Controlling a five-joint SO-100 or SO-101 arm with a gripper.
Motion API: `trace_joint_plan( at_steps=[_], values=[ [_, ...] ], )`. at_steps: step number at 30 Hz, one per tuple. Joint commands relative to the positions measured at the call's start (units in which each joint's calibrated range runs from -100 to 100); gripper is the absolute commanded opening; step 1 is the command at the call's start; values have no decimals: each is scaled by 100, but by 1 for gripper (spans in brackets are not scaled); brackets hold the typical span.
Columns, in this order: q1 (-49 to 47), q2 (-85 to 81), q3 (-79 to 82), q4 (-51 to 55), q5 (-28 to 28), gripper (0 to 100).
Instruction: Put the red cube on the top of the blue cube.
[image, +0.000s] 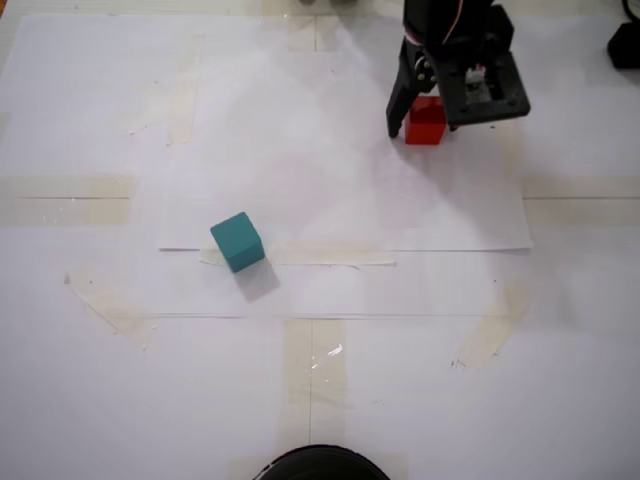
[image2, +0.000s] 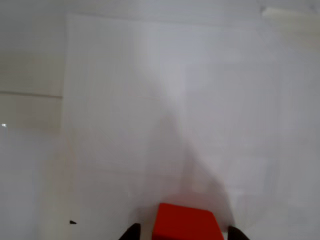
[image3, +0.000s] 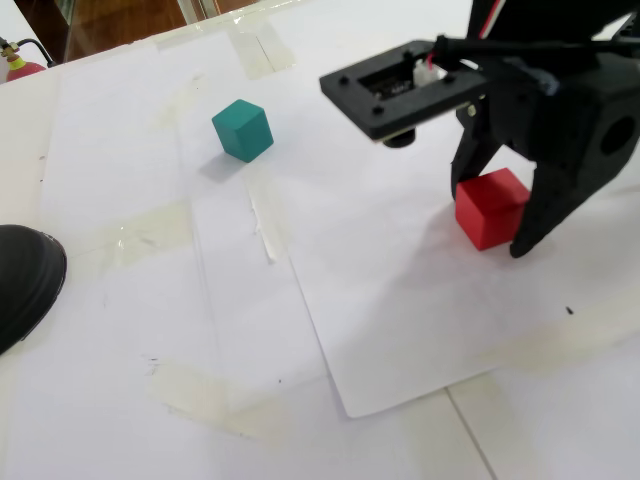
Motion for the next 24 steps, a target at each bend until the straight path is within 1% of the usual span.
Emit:
trace_joint_plan(
  at_steps=[1,3,16,19,24],
  values=[
    [87,-45,43,-127,73,23],
    [87,-45,79,-160,78,21],
    [80,-63,179,-111,200,15],
    [118,-97,179,11,293,12],
    [269,-243,-48,476,493,11]
  ],
)
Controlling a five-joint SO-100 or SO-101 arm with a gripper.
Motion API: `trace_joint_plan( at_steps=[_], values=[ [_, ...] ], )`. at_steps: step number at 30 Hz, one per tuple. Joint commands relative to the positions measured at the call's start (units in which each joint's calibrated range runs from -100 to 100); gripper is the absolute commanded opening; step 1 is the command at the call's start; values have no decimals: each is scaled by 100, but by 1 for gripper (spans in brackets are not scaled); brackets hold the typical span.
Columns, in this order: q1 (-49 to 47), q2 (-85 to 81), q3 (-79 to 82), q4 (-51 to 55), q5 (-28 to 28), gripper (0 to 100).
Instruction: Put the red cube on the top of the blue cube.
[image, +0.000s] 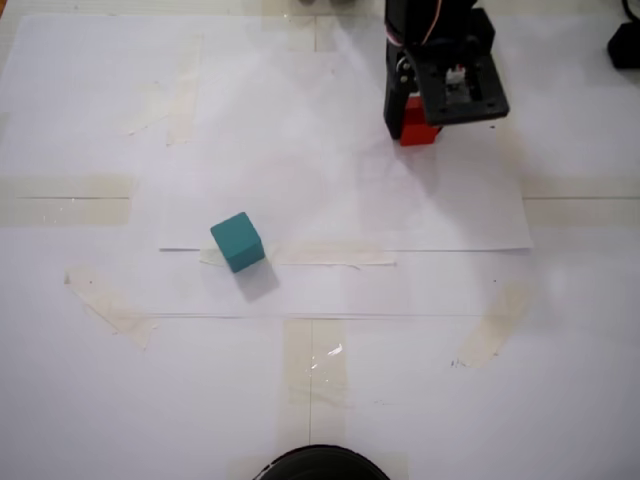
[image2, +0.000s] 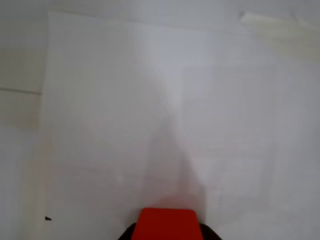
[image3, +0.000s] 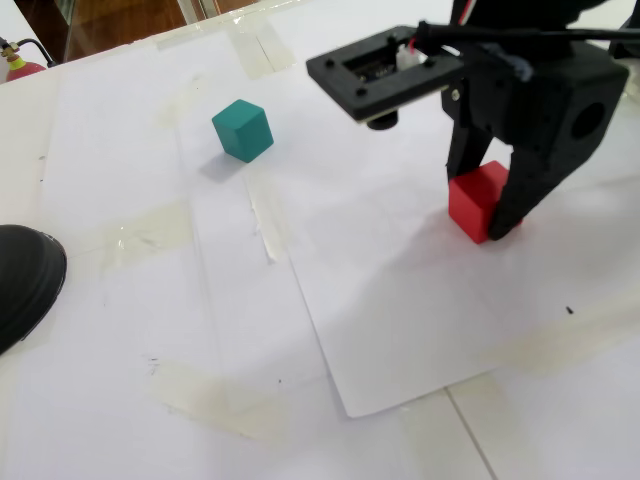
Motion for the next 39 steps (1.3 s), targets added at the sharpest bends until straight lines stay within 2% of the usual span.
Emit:
trace_joint_plan(
  at_steps=[1,7,16,27,39],
  values=[
    [183,-234,-301,590,249,11],
    [463,-217,-1236,1658,586,11],
    [849,-217,-1890,2196,967,11],
    [1273,-148,-3070,3118,1133,10],
    [1750,530,-5059,4031,1499,10]
  ],
)
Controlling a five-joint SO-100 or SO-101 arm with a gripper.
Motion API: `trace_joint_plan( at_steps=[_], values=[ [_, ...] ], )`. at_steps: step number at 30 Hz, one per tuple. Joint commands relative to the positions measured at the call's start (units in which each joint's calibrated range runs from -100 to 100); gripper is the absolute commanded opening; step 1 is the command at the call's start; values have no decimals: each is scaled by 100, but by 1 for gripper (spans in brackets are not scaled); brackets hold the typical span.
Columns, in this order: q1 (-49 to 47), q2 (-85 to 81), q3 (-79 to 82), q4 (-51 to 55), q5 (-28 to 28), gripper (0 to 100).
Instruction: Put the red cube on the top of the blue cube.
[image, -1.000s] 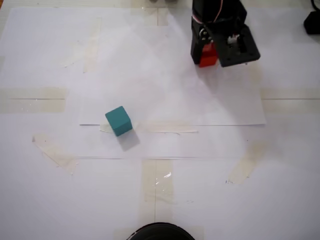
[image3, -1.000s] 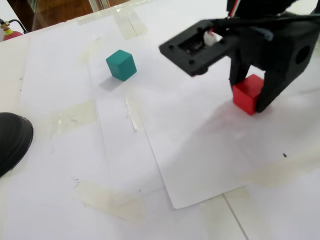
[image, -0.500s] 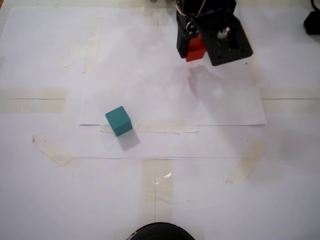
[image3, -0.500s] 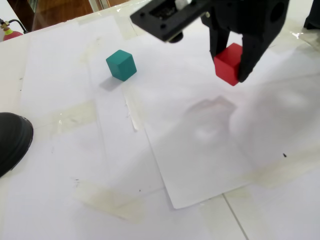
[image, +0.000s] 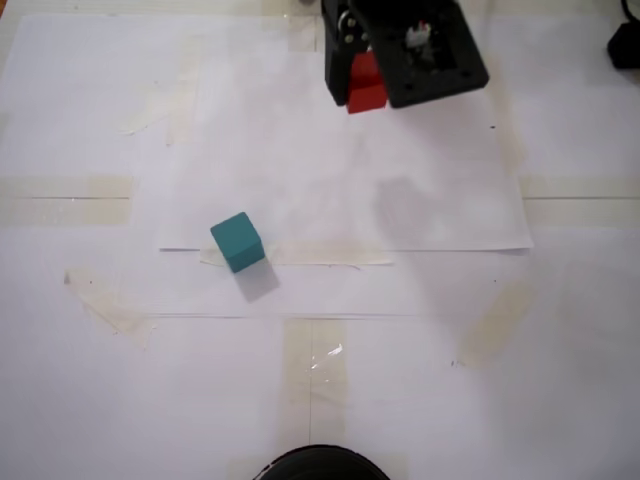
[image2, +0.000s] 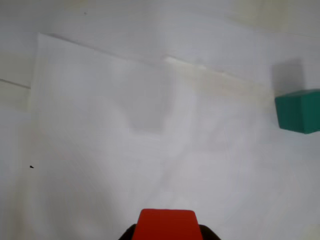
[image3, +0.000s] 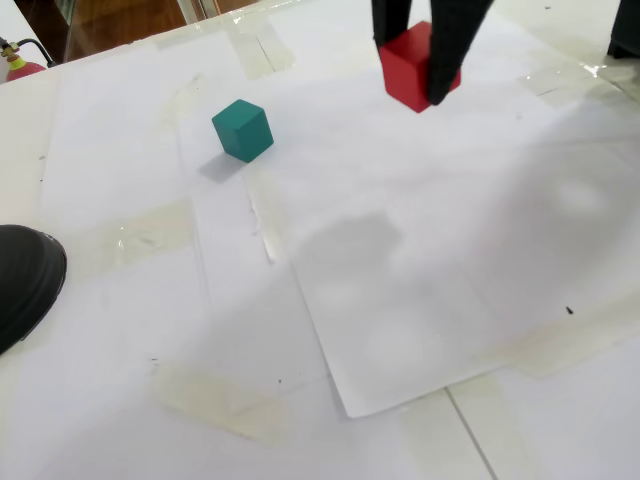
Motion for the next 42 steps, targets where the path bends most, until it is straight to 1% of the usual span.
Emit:
trace_joint_plan(
  at_steps=[1,8,15,23,27,42],
  values=[
    [267,173,-1427,485,176,10],
    [547,800,-2843,1056,366,10],
    [706,1366,-3533,1113,552,10],
    [775,1615,-3624,884,694,10],
    [850,2010,-4087,1023,781,10],
    [1191,2448,-4495,868,1065,10]
  ],
)
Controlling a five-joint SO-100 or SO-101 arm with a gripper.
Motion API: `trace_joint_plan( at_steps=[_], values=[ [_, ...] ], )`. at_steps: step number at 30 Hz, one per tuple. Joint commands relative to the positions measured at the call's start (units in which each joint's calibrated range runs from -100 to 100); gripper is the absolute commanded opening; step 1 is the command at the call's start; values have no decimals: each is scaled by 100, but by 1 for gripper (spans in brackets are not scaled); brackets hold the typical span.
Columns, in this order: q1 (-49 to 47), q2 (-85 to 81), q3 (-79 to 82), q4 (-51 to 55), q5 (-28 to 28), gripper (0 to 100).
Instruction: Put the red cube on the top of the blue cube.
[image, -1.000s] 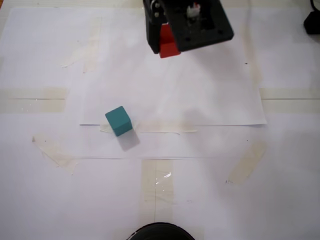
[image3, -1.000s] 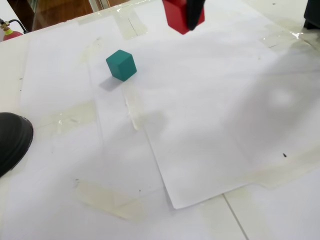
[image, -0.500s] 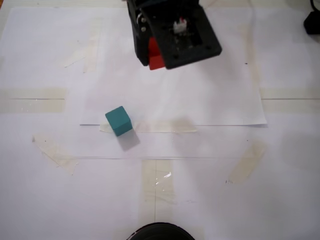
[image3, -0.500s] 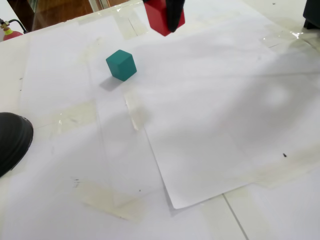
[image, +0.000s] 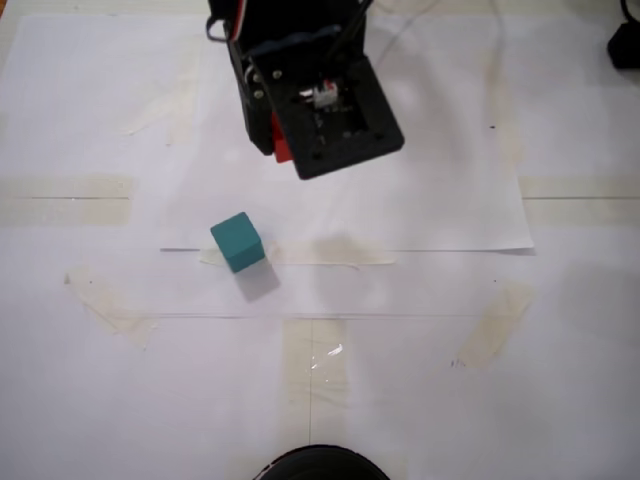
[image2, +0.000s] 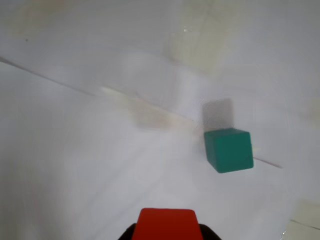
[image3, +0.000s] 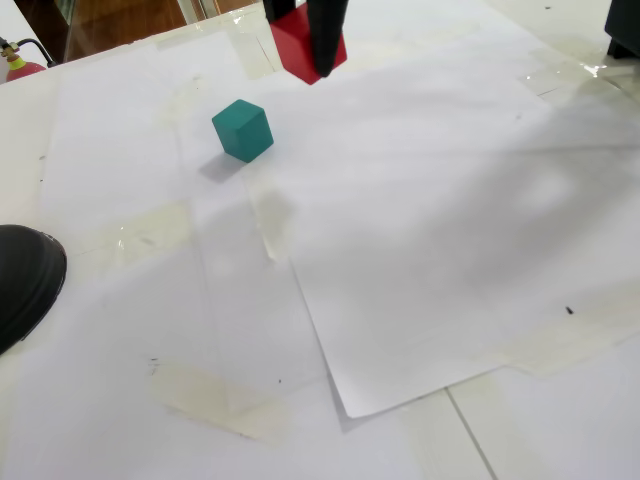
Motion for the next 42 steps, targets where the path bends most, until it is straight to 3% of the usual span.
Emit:
trace_joint_plan(
  at_steps=[1,17,33,38,42],
  values=[
    [168,-77,-564,-140,98,10],
    [236,283,-1000,-238,435,9],
    [297,309,-1045,-43,371,9],
    [259,970,-2543,716,327,10],
    [108,1004,-2715,708,283,10]
  ],
)
